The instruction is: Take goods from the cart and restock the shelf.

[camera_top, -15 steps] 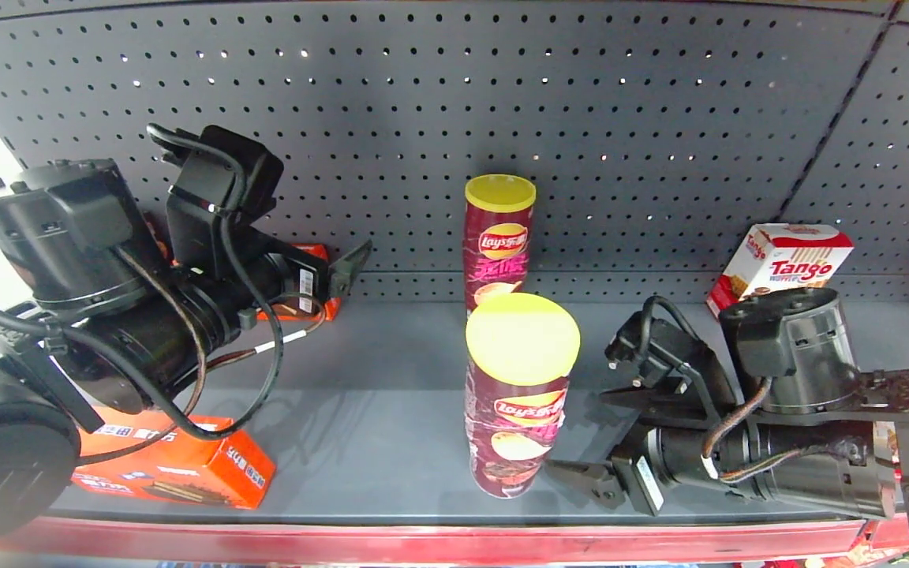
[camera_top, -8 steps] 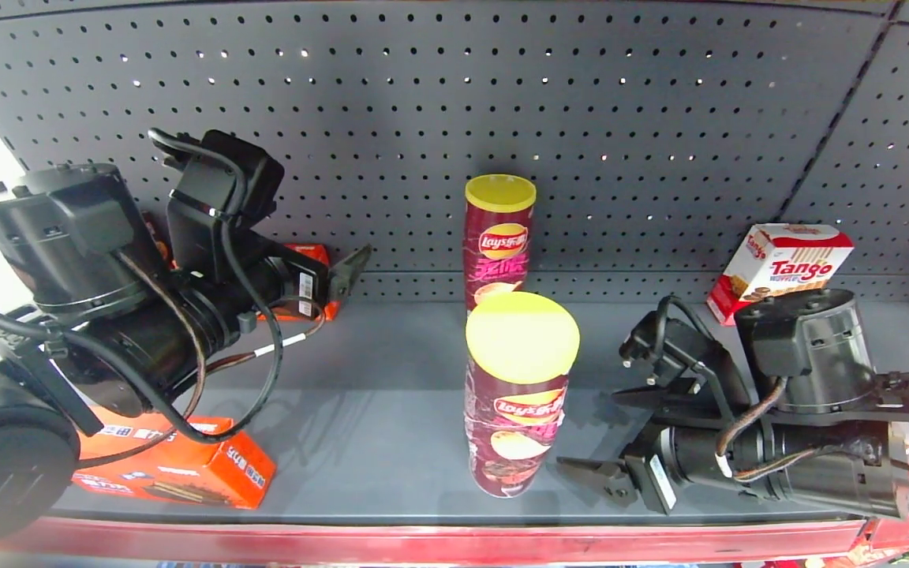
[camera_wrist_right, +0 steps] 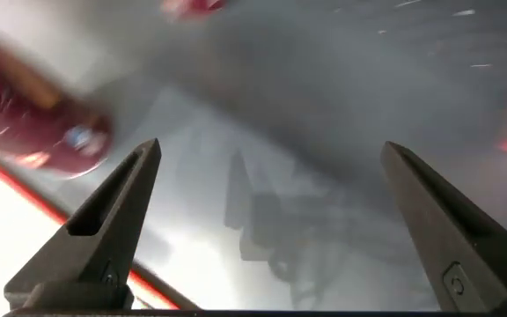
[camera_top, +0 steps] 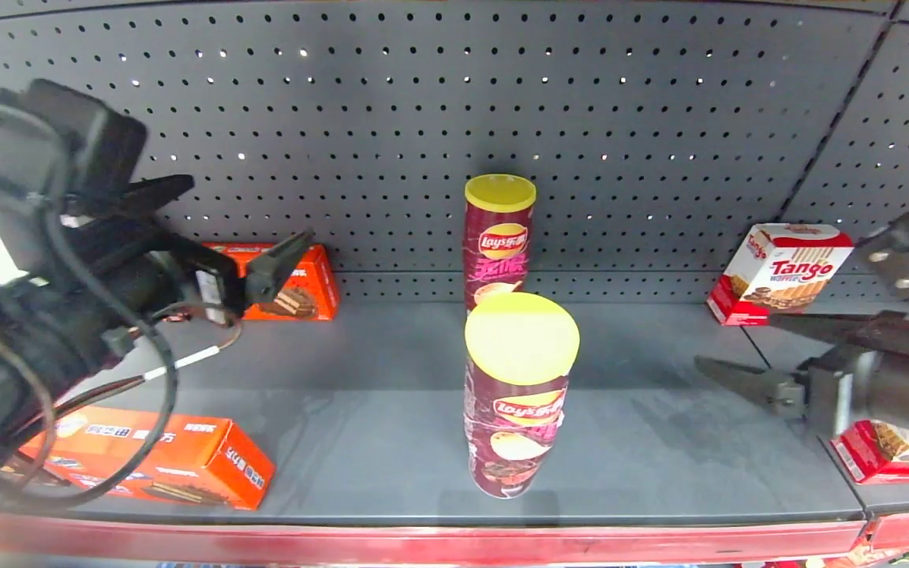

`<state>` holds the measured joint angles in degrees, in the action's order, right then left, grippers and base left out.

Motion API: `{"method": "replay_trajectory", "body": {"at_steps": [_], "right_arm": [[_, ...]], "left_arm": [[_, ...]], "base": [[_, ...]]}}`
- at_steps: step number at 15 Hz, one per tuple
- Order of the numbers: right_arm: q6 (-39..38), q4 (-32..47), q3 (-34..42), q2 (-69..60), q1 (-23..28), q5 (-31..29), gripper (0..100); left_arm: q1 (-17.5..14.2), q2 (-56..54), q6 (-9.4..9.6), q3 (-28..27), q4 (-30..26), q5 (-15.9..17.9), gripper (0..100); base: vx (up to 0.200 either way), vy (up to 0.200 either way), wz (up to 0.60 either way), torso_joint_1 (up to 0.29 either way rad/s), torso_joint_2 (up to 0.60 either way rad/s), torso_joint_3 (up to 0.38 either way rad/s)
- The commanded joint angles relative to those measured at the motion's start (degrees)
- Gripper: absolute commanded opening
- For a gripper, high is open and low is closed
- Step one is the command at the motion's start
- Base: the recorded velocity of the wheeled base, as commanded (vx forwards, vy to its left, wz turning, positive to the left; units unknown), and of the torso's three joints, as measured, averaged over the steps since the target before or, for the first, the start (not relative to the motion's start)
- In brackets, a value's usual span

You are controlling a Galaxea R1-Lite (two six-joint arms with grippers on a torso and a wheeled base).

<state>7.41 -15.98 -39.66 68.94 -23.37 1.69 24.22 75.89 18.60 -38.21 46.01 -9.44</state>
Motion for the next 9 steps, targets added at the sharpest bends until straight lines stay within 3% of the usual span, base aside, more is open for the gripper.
{"method": "replay_trajectory", "body": {"at_steps": [1,3,5,7,9], "right_arm": [[0.0,0.2,7.4,-21.9,9.6,-0.1,100],[0.0,0.7,15.8,-35.3,15.5,-0.5,100],[-0.2,0.8,23.6,-44.5,15.9,-0.7,100],[-0.4,0.7,31.9,-51.7,15.9,-0.7,100],[-1.6,0.7,38.0,-56.6,16.0,-1.0,100]], "left_arm": [[0.6,-20.3,2.40,11.0,-3.8,-0.8,100],[0.4,-37.4,2.67,17.7,-12.0,-2.0,100],[-0.1,-51.3,2.67,18.4,-26.8,-2.3,100],[-0.2,-65.3,2.67,19.0,-45.0,-2.1,100],[-1.2,-73.2,1.44,20.5,-54.1,-2.0,100]], "base": [[0.000,0.000,0.00,0.000,0.00,0.000],[0.000,0.000,0.00,0.000,0.00,0.000],[0.000,0.000,0.00,0.000,0.00,0.000],[0.000,0.000,0.00,0.000,0.00,0.000],[0.000,0.000,0.00,0.000,0.00,0.000]]}}
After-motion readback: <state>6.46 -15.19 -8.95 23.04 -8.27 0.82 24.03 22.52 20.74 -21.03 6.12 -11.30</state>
